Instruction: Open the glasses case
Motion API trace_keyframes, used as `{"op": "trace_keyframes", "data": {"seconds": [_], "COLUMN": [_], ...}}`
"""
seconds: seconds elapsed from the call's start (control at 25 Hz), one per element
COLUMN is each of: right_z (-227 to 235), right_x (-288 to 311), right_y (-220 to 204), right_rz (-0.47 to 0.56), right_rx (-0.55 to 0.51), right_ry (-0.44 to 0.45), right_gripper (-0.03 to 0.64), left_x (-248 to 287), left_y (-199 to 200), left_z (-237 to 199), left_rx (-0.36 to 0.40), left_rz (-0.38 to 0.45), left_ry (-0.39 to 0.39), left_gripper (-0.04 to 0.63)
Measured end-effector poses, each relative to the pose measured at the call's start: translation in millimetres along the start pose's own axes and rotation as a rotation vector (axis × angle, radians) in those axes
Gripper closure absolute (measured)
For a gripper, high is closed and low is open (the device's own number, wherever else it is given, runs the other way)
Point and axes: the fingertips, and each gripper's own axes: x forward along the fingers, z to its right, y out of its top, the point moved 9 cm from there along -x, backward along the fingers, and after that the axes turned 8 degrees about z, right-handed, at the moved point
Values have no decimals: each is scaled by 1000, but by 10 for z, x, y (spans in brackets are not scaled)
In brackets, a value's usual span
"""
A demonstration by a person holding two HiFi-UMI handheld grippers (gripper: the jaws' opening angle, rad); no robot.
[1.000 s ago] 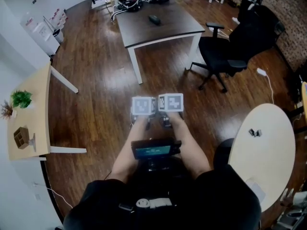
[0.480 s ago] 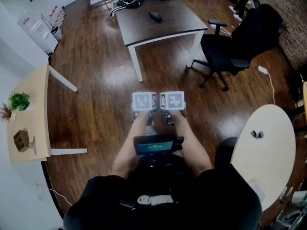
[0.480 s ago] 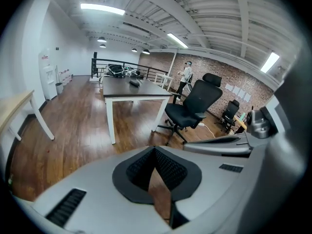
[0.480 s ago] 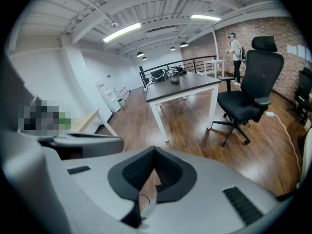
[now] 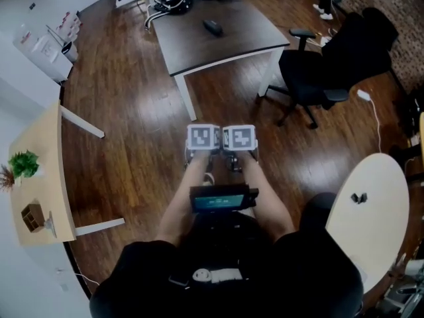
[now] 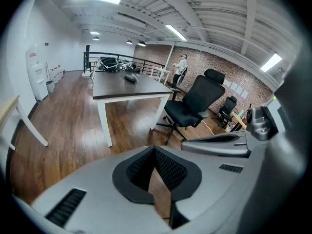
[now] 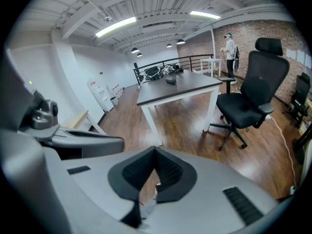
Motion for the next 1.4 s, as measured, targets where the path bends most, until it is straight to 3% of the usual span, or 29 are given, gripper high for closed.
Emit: {"op": "trace_keyframes", "data": {"seconds": [0.16, 0.24, 0.4, 0.56, 0.68, 0.76, 0.92, 1.4], "right_z": [7, -8, -169, -226, -322, -353, -515, -449], "right_x": [110, 171, 336, 384, 485, 563, 763, 1124], "right_y": [167, 281, 491, 582, 661, 689, 941, 1316], "right_rz": [-21, -14, 35, 3, 33, -25, 71, 75], "right_rx": [0, -13, -24, -43, -65, -38, -91, -23], "right_ry": [-6, -22, 30, -7, 2, -13, 4, -11], "right_gripper": [598, 598, 598, 598, 598, 598, 598, 598], "left_x": [85, 128, 175, 202, 202, 268, 329, 699], "left_y": [97, 235, 379, 474, 490, 630, 711, 1126], "left_z": [-133, -226, -311, -389, -535, -656, -827, -1036], "left_rx": [-16, 8, -28, -49, -33, -8, -47, -16], "left_rz": [-51, -19, -14, -4, -13, 31, -4, -31], "left_ry": [31, 43, -14, -47, -18, -8, -51, -75], "left_gripper": [594, 594, 594, 594, 594, 594, 594, 594]}}
